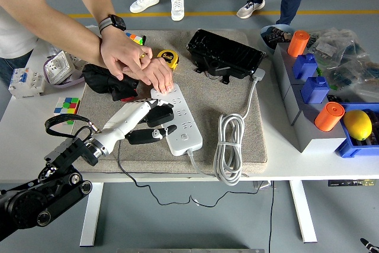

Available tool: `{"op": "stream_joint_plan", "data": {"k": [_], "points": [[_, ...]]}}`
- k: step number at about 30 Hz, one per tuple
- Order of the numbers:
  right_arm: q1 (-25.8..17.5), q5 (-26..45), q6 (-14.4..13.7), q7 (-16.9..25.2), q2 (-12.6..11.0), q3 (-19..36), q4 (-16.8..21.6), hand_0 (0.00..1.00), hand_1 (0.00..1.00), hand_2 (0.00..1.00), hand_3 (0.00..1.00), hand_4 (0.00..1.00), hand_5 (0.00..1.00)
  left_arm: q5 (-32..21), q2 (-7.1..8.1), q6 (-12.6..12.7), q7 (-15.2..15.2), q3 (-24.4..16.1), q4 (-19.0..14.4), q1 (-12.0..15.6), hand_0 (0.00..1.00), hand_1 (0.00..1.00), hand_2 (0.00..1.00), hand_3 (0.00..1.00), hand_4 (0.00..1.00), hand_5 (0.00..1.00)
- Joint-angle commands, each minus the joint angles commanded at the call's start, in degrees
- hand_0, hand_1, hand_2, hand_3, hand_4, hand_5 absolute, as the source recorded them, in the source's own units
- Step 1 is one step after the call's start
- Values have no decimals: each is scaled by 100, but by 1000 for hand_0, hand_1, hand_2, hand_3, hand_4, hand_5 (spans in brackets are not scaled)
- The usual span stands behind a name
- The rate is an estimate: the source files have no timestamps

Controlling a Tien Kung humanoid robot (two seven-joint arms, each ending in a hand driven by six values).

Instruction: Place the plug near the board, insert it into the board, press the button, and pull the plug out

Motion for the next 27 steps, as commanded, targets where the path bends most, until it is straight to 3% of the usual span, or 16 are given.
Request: {"op": "stream_joint_plan", "data": {"k": [11,12,17,18,23,24,27], "points": [[-13,-16,4,1,1,12,3,606,622,622,549,992,405,-193,194,-58,69,-125,-605,115,763,802,804,766,809,832],[-16,-15,4,1,-1,9,3,606,620,622,549,992,405,-220,232,-90,121,-142,-725,142,682,729,748,764,813,814],[-18,-18,5,-3,-7,14,-2,606,620,622,549,992,405,-300,427,-326,514,-208,-1345,259,682,729,748,764,813,814],[-20,-19,5,-4,-6,20,-3,604,621,622,549,992,405,-322,468,-384,614,-215,-1481,288,304,488,518,717,820,501],[-32,-25,8,-10,-10,33,-7,604,621,622,549,992,405,-179,637,-916,1385,-260,-2171,386,304,488,518,717,820,501],[-32,-28,9,-12,-11,33,-8,606,621,622,549,992,405,-114,662,-1110,1620,-282,-2321,385,166,283,341,712,747,152],[-32,-35,12,-16,-18,27,-2,606,621,622,549,992,405,-81,704,-1624,2244,-330,-2618,359,166,283,341,712,747,152]]}}
